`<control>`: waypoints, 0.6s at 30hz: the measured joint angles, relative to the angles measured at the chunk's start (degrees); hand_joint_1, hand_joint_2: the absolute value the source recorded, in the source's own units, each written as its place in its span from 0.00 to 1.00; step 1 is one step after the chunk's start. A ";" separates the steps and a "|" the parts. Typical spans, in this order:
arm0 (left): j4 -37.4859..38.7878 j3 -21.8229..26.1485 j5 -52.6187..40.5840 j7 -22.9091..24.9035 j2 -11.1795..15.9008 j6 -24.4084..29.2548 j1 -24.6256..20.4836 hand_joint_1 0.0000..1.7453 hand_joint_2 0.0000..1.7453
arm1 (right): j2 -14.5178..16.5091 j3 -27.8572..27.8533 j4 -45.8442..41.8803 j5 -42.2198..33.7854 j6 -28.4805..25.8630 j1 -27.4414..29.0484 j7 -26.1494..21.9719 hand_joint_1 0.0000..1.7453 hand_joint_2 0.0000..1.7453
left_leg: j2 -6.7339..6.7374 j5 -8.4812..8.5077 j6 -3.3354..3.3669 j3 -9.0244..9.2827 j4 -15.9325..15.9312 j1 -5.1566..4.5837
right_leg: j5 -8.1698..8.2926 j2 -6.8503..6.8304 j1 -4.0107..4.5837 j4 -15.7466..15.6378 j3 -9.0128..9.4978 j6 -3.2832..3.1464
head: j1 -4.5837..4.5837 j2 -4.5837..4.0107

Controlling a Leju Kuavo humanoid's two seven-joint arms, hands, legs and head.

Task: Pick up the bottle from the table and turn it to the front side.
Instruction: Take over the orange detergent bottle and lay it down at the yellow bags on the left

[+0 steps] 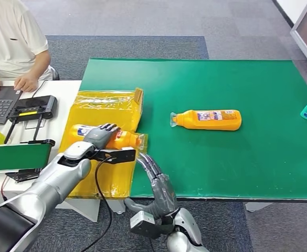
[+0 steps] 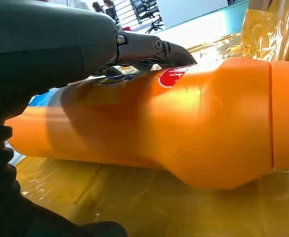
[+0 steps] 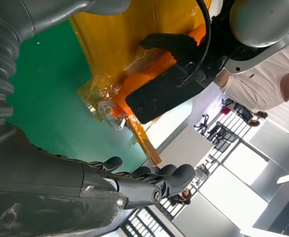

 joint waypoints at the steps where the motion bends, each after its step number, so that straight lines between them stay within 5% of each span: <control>1: 0.00 0.03 -0.07 -0.10 0.06 0.39 0.19 0.00 1.00 | 0.01 0.00 0.12 -0.08 0.03 -0.02 -0.15 0.00 1.00 | 0.00 0.00 0.00 0.00 0.00 0.00 | 0.00 0.00 0.00 0.00 0.01 0.00 | 0.00 0.00; 8: -2.30 0.63 1.67 -3.36 0.30 3.59 2.76 0.00 1.00 | 0.16 0.01 1.44 -2.17 1.19 -0.13 -1.07 0.00 1.00 | 0.00 0.01 0.01 0.02 0.00 0.00 | 0.00 -0.01 -0.01 0.00 0.05 0.01 | 0.01 0.00; 18: -22.01 4.33 8.17 -8.26 3.55 5.58 14.57 0.00 1.00 | 0.33 0.11 2.87 -4.88 4.12 -0.13 -1.79 0.00 1.00 | 0.00 -0.01 0.00 -0.06 -0.01 0.00 | -0.03 -0.01 0.00 0.00 -0.06 -0.01 | 0.00 0.00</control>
